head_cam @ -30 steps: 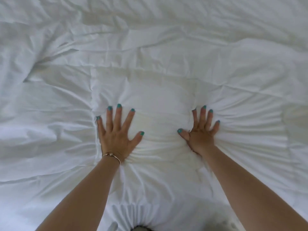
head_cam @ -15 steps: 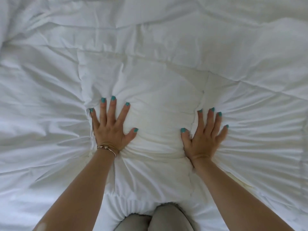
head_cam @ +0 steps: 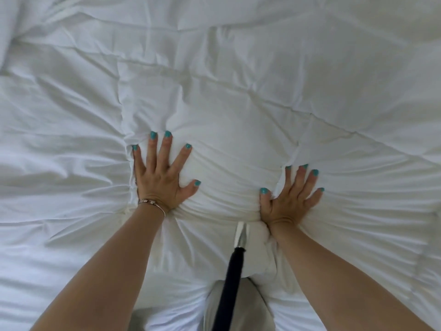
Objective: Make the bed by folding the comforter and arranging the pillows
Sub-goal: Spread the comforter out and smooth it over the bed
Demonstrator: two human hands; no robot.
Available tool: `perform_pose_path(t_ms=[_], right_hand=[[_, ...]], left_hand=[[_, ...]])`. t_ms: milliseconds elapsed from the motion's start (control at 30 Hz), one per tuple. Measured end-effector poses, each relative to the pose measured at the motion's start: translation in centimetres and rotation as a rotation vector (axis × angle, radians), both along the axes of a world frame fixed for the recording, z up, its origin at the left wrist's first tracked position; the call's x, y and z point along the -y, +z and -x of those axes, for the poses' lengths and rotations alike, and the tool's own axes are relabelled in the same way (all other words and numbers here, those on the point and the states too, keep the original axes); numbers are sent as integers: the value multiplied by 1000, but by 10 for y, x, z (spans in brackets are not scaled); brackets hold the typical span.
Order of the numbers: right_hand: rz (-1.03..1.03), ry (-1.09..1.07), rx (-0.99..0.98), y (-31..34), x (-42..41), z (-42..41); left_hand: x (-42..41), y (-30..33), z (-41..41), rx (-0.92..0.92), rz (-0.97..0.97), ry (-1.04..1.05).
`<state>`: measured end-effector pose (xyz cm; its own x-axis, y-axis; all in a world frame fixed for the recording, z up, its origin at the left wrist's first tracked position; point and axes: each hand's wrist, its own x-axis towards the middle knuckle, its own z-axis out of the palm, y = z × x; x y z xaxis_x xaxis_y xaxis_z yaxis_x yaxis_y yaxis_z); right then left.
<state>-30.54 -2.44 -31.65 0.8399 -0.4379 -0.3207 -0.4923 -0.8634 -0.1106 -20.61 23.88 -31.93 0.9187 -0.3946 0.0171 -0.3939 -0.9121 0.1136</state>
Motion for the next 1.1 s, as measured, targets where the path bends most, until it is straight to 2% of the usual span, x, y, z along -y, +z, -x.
perform_pose_path(t_ms=[300,500,733,1000,1100], right_hand=[[77,32,6,-10,2,3],[192,44,157,-14,-1,-4],[364,-22,42,-3,-12,1],[337,-71,-7,7,-20,2],[403,-108,-121,22,-31,-2]], left_hand=[[-1,-5,2,17,24,-24],[-2,-15,0,44,106,-56],[-2,-22,2,37,192,-74],[0,-23,1,7,254,-57],[-3,-9,-2,-40,260,-57]])
